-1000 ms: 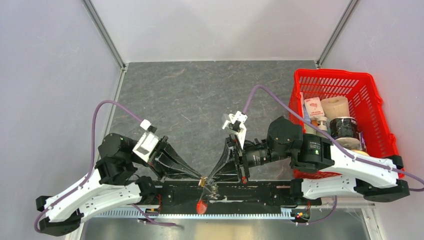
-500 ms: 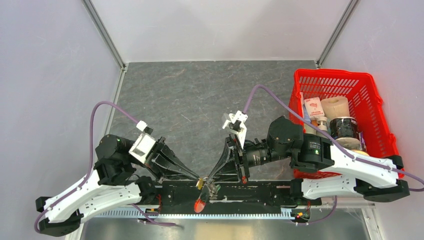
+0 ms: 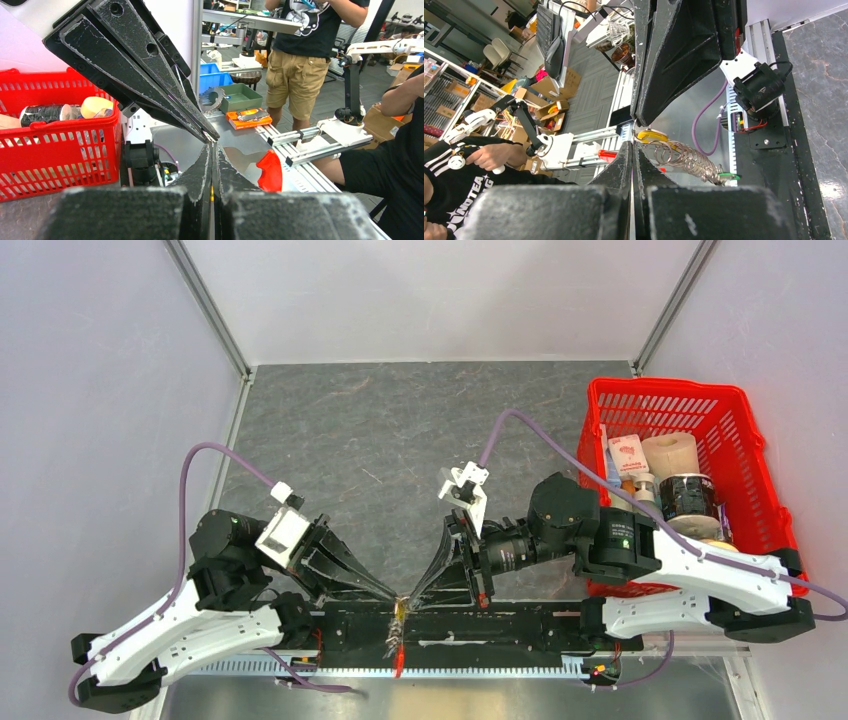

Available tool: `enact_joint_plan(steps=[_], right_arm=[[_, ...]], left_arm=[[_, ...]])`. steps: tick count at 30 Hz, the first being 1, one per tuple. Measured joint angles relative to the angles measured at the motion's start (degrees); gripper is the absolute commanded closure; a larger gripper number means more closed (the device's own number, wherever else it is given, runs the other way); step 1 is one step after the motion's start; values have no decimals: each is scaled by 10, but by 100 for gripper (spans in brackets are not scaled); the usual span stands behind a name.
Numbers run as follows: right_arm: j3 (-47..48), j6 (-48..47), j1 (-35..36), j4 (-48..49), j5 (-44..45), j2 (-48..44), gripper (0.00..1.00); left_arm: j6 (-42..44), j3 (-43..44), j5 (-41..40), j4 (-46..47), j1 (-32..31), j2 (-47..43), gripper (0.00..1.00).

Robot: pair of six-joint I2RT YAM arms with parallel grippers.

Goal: Put the keys on the keyring

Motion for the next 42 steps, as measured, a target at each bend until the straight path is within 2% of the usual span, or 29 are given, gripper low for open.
enact_joint_plan(steps=[42], right_arm=[[-6, 2, 0, 13, -11, 14, 100]], left_arm=[[-14, -5, 4, 25, 0, -13, 98]])
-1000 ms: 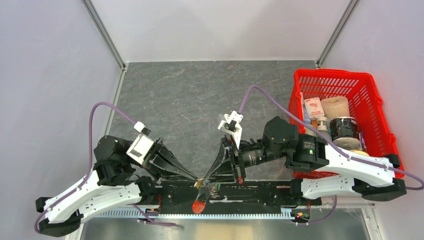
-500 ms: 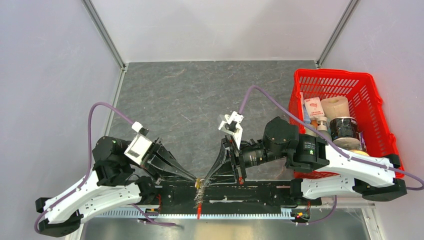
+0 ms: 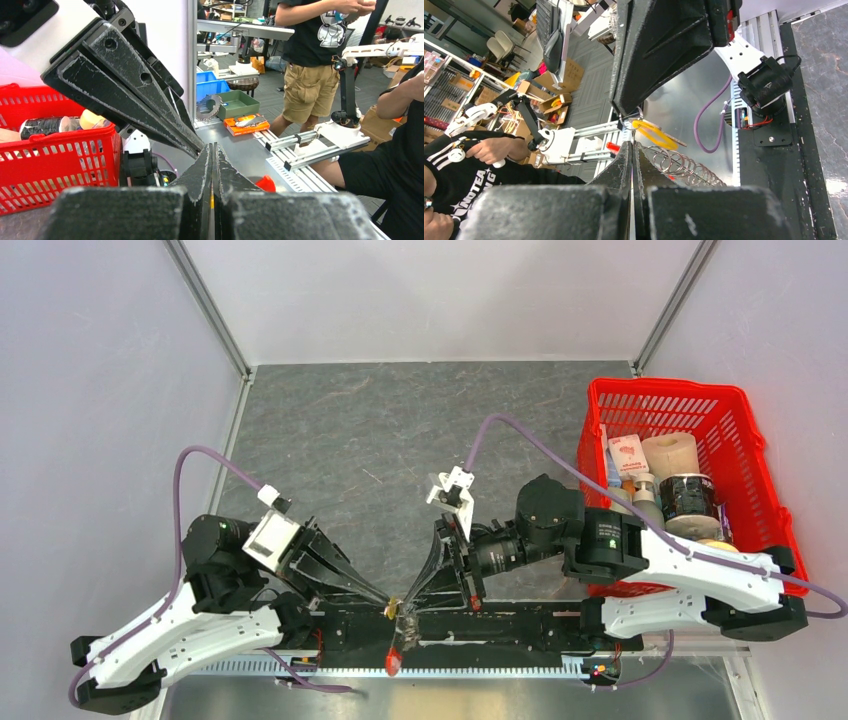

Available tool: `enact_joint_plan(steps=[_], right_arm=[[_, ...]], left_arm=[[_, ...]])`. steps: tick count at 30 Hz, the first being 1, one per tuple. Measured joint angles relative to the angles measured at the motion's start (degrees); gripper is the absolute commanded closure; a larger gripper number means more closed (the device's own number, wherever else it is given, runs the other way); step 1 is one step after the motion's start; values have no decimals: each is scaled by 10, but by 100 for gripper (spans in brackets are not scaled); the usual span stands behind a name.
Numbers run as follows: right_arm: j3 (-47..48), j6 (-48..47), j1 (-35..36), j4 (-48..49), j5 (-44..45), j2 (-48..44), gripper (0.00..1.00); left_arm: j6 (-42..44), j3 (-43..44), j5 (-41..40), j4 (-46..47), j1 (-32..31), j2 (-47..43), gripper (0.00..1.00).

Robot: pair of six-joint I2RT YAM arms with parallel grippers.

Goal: Put the keys on the keyring

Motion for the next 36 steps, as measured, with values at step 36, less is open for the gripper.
enact_joint_plan(steps=[36], right_arm=[[5, -36, 0, -36, 8, -26, 100]], left_arm=[[-7, -5, -11, -14, 0, -11, 98]])
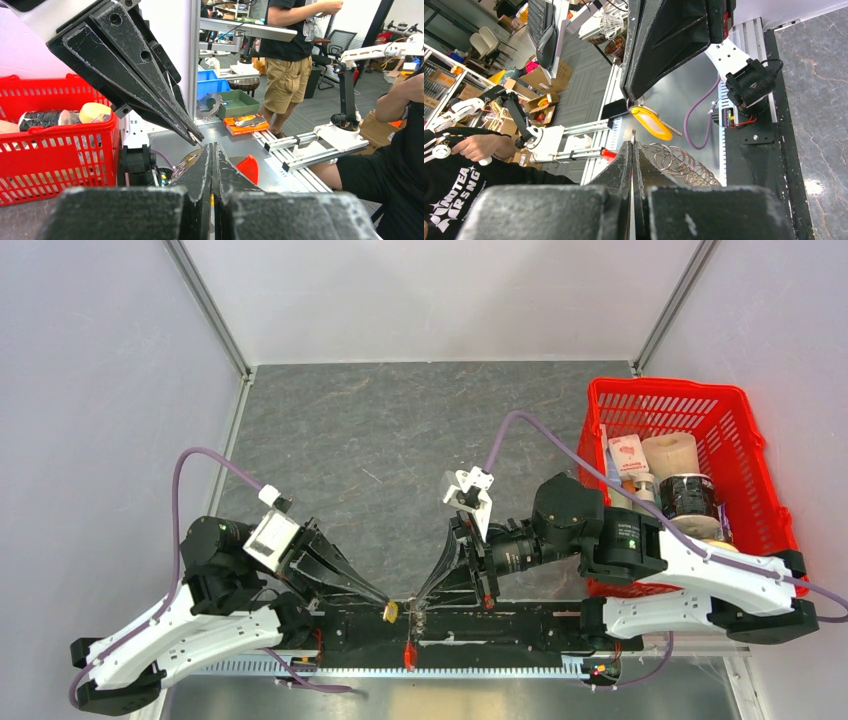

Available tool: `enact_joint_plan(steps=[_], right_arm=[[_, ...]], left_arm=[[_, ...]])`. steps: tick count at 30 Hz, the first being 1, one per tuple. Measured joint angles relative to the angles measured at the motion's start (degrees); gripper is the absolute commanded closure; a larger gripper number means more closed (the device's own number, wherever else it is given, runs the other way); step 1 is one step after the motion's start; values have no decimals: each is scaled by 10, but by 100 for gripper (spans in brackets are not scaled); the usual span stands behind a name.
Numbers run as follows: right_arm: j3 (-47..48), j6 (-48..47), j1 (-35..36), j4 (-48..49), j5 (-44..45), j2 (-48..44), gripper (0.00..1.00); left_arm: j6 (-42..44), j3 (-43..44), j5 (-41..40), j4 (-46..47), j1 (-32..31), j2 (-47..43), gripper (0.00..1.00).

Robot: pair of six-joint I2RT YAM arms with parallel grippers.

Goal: Put the keys on the keyring

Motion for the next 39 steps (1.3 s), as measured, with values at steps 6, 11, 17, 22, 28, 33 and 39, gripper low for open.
enact_joint_plan(steps=[6, 11, 17, 22, 28, 33, 39], right_arm=[[8, 0, 0, 0, -6, 13, 100], [16, -4, 0, -8, -5, 16, 100], [18, -20, 0, -57, 45, 4, 100], [-1, -25, 0, -115, 130, -39, 100], [-48, -24, 0, -167, 211, -101, 100], [-61, -22, 0, -202, 255, -123, 100], [-61, -14, 0, -225, 267, -138, 100]], left_arm=[[0, 0, -5, 0, 0, 1, 98], [1, 0, -13, -8, 0, 2, 98], [16, 0, -76, -67, 0, 2, 98], [29, 0, -173, -114, 0, 38, 98], [30, -21, -285, -102, 0, 166, 98], [30, -30, -347, -46, 0, 338, 98], [29, 12, -389, 19, 2, 531, 83]])
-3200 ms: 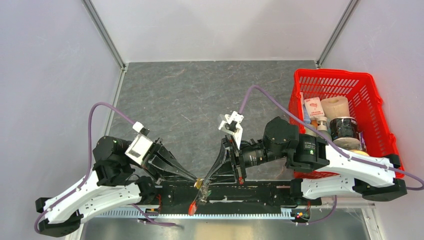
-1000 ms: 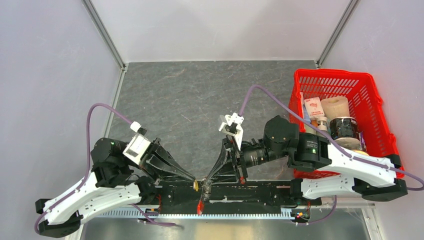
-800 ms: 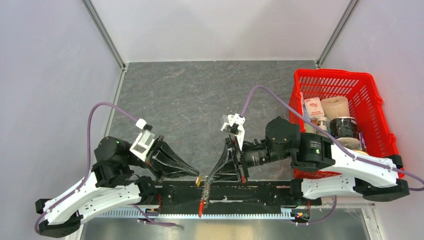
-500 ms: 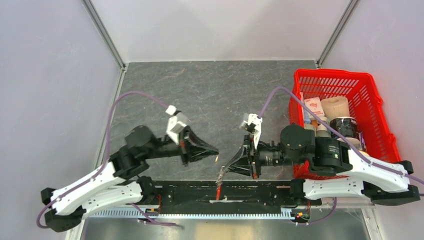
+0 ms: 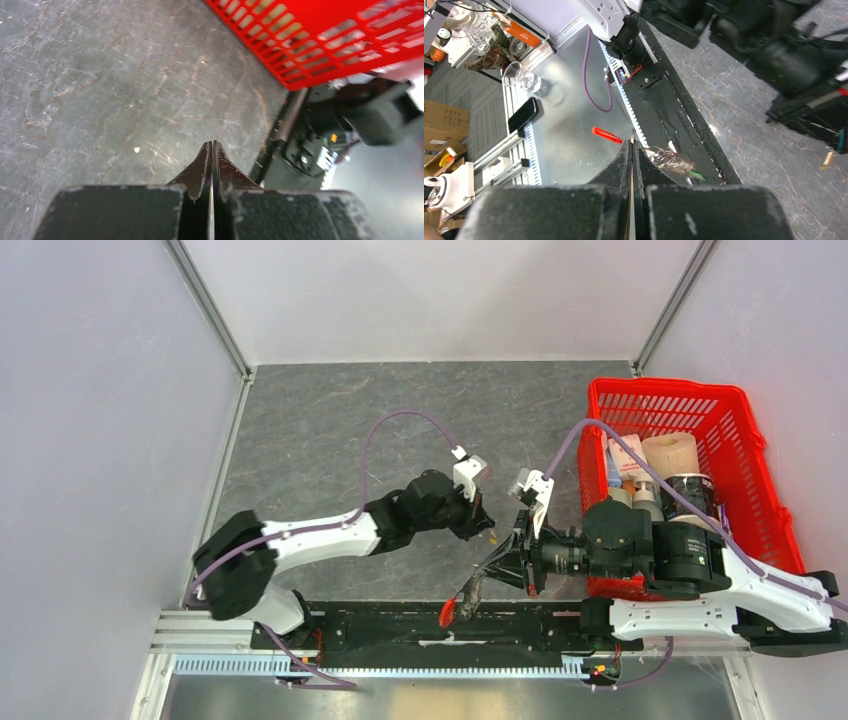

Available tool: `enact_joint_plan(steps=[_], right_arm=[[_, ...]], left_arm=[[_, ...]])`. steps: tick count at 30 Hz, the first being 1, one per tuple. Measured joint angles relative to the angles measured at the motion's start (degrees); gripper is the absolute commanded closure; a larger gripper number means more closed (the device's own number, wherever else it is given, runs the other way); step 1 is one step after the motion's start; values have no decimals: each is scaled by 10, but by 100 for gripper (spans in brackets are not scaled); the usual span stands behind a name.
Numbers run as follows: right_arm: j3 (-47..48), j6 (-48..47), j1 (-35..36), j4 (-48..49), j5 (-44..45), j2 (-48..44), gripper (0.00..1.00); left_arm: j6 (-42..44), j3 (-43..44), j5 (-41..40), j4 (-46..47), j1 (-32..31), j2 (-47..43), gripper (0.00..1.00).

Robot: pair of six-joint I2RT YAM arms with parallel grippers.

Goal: Put the keys on the keyring

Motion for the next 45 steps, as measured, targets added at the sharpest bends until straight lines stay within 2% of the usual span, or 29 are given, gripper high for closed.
enact_joint_plan(steps=[1, 3, 5, 7, 10, 17, 22, 29, 36, 45], right_arm=[[0, 3, 0, -4, 0, -4, 100], [-3, 5, 0, -8, 0, -9, 100], [-4, 6, 0, -13, 0, -13, 100], [-6, 6, 0, -16, -2, -16, 100], [-9, 5, 0, -19, -5, -17, 100], [-13, -9, 0, 0, -32, -27, 100], [-32, -40, 0, 66, -58, -33, 100], [-91, -108, 0, 199, -92, -60, 100], [-130, -160, 0, 342, -90, -98, 100], [-115, -136, 0, 475, -54, -17, 100]], left_arm=[[-1, 9, -7, 9, 2, 25, 69], [-7, 20, -18, 23, 9, 66, 50], [-16, 22, -27, 23, 18, 85, 25], [-17, 21, -30, 22, 24, 83, 18], [-19, 19, -27, 7, 28, 42, 17], [-19, 28, -10, -55, 26, -191, 19], [-28, 26, 10, -58, 26, -305, 20], [-47, 5, 40, -71, 26, -356, 21], [-71, -17, 53, -61, 26, -419, 22], [-112, -50, 86, 43, 26, -494, 23]])
